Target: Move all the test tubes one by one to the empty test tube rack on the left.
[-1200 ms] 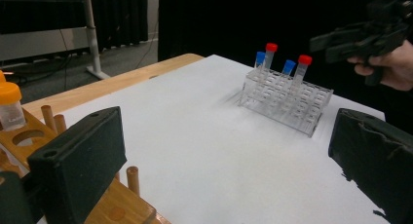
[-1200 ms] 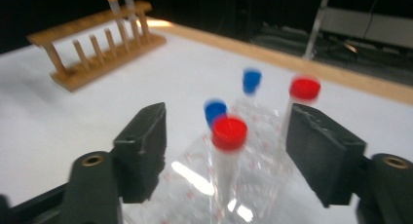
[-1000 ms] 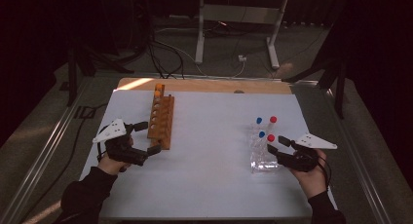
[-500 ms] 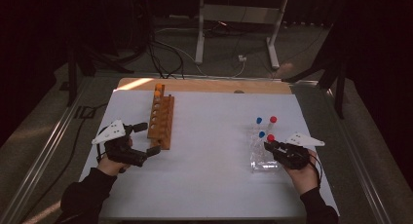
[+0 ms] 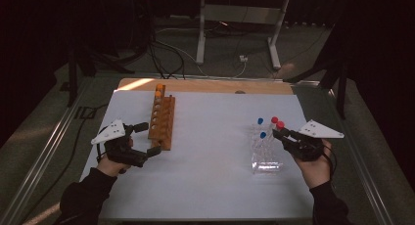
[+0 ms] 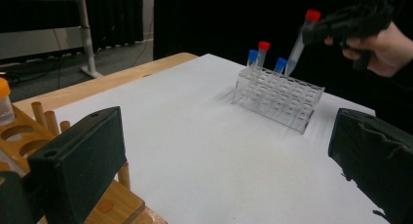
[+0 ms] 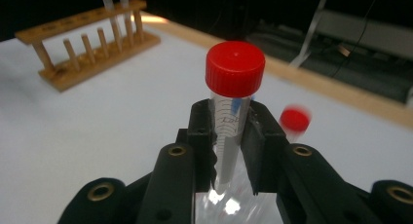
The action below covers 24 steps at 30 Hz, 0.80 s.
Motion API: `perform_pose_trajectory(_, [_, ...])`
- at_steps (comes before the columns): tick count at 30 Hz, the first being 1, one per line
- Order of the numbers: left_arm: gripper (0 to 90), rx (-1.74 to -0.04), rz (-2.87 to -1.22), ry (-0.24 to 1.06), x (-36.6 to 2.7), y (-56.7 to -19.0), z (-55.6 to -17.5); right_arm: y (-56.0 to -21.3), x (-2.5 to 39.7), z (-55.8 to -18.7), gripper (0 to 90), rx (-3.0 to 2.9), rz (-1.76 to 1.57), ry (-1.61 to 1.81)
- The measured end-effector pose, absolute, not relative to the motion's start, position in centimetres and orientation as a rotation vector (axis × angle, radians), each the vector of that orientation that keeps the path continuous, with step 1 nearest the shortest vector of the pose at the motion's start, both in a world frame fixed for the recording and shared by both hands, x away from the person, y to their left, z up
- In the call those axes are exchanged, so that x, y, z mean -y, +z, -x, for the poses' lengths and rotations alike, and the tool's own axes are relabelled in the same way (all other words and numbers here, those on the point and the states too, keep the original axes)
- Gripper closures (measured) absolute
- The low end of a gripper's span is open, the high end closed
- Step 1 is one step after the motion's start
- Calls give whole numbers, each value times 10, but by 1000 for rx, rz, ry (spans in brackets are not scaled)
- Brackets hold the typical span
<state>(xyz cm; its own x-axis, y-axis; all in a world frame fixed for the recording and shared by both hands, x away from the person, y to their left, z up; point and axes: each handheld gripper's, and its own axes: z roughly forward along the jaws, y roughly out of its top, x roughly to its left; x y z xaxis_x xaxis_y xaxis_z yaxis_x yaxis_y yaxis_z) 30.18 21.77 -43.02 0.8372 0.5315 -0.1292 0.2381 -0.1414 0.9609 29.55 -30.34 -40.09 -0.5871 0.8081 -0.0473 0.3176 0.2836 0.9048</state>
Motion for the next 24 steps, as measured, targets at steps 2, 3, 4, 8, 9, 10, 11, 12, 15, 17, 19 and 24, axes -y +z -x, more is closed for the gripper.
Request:
perform_pose_trajectory(2, [11,-591,-1733,278,-216,-428,-301,-387,302,-294,751,-2039,-975,1277])
perform_pose_trajectory(3, [11,-584,-1737,278,-215,-428,-301,-381,301,-293,751,-2033,-960,1286])
perform_pose_trajectory(4, [11,-580,-1741,277,-213,-427,-300,-375,299,-293,751,-2030,-946,1293])
perform_pose_trajectory(8, [11,-561,-1751,260,-208,-423,-298,-360,288,-289,751,-2037,-892,1326])
perform_pose_trajectory(9, [11,-556,-1751,254,-206,-422,-298,-358,285,-289,750,-2047,-881,1337])
perform_pose_trajectory(10, [11,-553,-1754,253,-204,-422,-298,-358,281,-288,750,-2057,-869,1340])
perform_pose_trajectory(11, [11,-543,-1758,242,-203,-421,-297,-358,277,-288,751,-2068,-862,1348])
perform_pose_trajectory(12, [11,-539,-1760,242,-200,-420,-297,-360,272,-288,750,-2082,-850,1352])
perform_pose_trajectory(15, [11,-523,-1771,233,-195,-417,-296,-366,259,-287,750,-2124,-830,1368])
perform_pose_trajectory(17, [12,-513,-1773,214,-191,-416,-296,-372,251,-287,751,-2151,-824,1382])
perform_pose_trajectory(19, [12,-505,-1783,209,-187,-415,-296,-379,242,-288,750,-2182,-816,1394])
perform_pose_trajectory(24, [15,-481,-1787,188,-177,-414,-295,-396,220,-288,750,-2259,-774,1414])
